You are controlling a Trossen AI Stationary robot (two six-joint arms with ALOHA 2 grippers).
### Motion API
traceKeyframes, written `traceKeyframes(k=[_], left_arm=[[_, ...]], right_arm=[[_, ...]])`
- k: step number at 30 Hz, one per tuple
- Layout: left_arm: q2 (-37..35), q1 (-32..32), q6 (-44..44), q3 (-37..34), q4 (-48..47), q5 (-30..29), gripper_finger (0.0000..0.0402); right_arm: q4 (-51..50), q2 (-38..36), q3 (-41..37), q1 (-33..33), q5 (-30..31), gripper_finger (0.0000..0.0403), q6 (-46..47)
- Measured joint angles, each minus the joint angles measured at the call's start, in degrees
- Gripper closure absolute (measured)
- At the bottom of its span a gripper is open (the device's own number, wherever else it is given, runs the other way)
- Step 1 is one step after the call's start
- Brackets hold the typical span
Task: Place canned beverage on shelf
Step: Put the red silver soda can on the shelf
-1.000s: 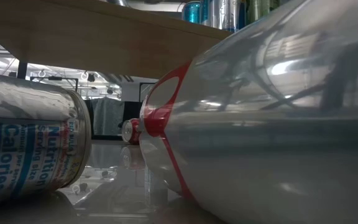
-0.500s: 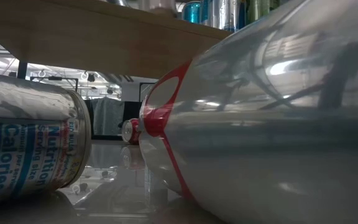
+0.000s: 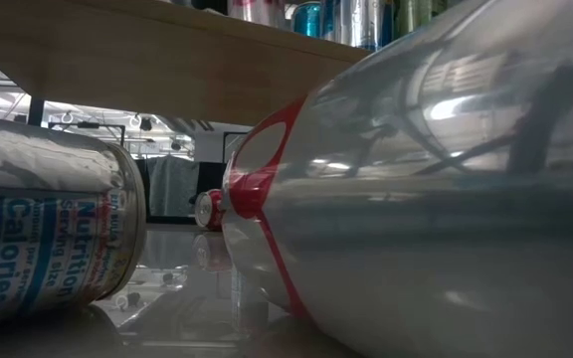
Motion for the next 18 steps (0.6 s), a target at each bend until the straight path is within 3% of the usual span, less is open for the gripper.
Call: traceKeyframes(k=[18], left_arm=[[3.4,0.0,-0.1,0.0,-1.7,-0.2,0.0117]], right_arm=[[0.0,0.4,0.0,0.0,0.0,0.0024,0.0]])
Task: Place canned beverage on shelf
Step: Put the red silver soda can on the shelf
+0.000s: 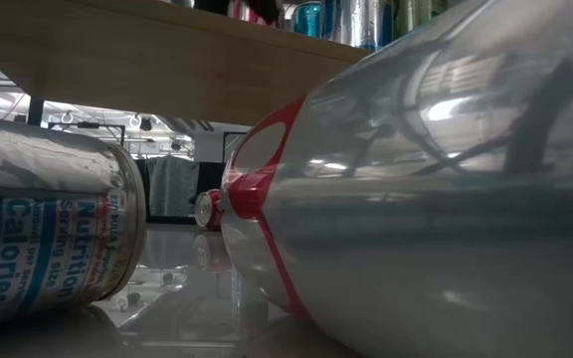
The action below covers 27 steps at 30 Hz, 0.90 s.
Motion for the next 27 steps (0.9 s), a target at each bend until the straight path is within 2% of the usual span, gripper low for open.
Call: traceKeyframes(k=[14,22,27], left_arm=[[0.7,0.0,0.0,0.0,0.0,-0.2,0.0115],[0.7,0.0,0.0,0.0,0.0,-0.3,0.0077],[0.7,0.0,0.0,0.0,0.3,-0.5,0.0072]], right_arm=[[-0.6,0.6,0.0,0.0,0.0,0.0024,0.0],[-0.9,0.6,0.0,0.0,0.0,0.0024,0.0],[-0.9,0.6,0.0,0.0,0.0,0.0024,0.0]])
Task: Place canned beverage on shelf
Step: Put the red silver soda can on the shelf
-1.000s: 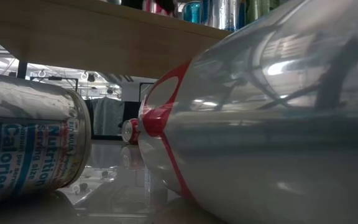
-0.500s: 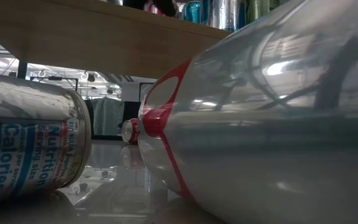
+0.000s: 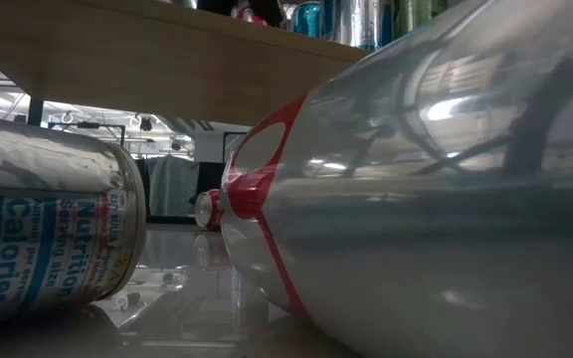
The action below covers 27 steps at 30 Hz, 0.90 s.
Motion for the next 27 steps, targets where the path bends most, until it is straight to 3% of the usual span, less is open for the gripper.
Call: traceKeyframes(k=[27], left_arm=[[0.0,0.2,0.0,0.0,1.6,-0.1,0.0074]], right_arm=[[0.0,0.0,0.0,0.0,0.0,0.0024,0.0]])
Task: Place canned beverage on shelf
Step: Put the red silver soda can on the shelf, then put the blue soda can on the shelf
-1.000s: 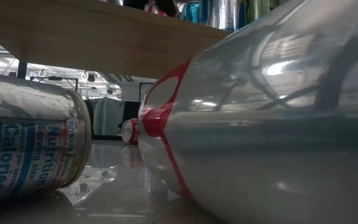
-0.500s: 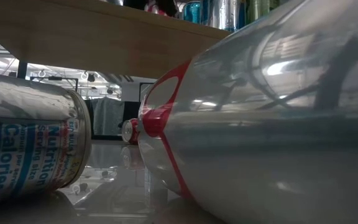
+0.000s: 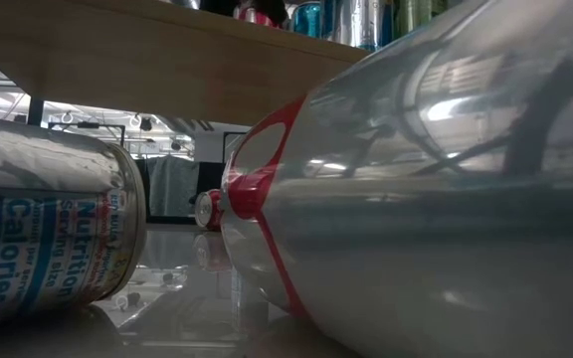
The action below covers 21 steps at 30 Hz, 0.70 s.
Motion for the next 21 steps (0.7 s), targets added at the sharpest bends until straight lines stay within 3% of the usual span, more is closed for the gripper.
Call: traceKeyframes(k=[11,21], left_arm=[[0.0,0.0,0.0,0.0,-0.1,0.0,0.0074],[-0.1,0.0,0.0,6.8,-0.5,0.4,0.0074]], right_arm=[[0.0,0.0,0.0,0.0,0.0,0.0024,0.0],[0.0,0.0,0.0,0.0,0.0,0.0024,0.0]])
